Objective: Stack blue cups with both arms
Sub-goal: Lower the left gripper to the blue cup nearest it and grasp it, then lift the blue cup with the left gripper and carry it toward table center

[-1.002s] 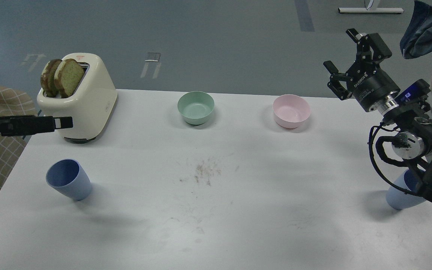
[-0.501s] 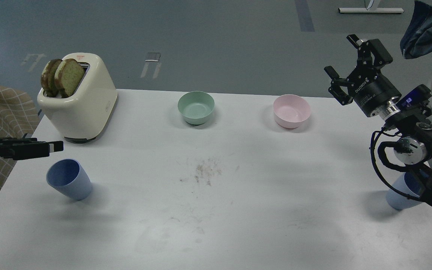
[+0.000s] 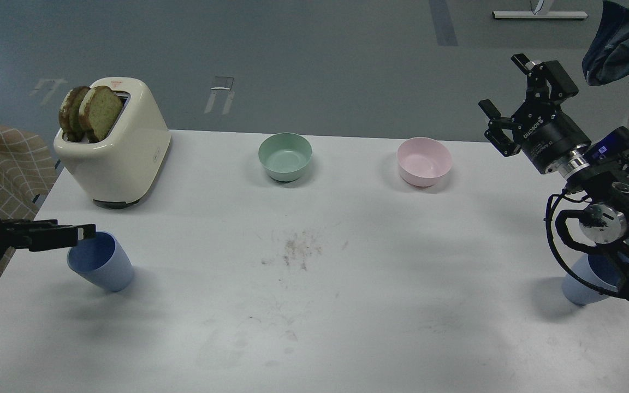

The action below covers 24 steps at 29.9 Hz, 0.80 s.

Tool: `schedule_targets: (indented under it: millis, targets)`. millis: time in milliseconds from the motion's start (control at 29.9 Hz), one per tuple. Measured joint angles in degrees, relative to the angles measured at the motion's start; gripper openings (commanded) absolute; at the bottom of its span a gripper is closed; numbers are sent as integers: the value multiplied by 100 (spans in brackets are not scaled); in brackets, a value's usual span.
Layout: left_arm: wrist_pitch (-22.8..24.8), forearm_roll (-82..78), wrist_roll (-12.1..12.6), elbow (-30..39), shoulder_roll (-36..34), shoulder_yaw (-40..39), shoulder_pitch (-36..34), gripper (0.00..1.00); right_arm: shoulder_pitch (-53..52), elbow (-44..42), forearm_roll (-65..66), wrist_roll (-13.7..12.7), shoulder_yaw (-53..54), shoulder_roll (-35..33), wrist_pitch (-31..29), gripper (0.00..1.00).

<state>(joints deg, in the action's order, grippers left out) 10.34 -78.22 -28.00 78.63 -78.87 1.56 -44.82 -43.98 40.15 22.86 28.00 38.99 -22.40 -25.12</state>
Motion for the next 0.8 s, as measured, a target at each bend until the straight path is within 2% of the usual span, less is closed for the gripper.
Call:
schedule_targets:
  millis: [234, 367, 534, 601, 701, 735, 801]
  targets:
    - [-304, 0, 0, -89, 134, 3, 296, 91, 12, 2, 0, 0, 3, -2, 10, 100]
    - [-447, 0, 0, -170, 204, 4, 395, 81, 13, 2, 0, 0, 4, -2, 63, 100]
    - [-479, 0, 0, -248, 300, 10, 457, 60, 20, -2, 0, 0, 4, -2, 79, 100]
    - [-480, 0, 0, -262, 318, 11, 472, 39, 21, -3, 0, 0, 3, -2, 82, 100]
    - [-518, 0, 0, -294, 366, 11, 483, 16, 28, -7, 0, 0, 4, -2, 87, 100]
    - [-547, 0, 0, -310, 382, 11, 486, 14, 31, -7, 0, 0, 4, -2, 87, 100]
    - [-621, 0, 0, -361, 417, 11, 490, 0, 48, -7, 0, 0, 4, -2, 87, 100]
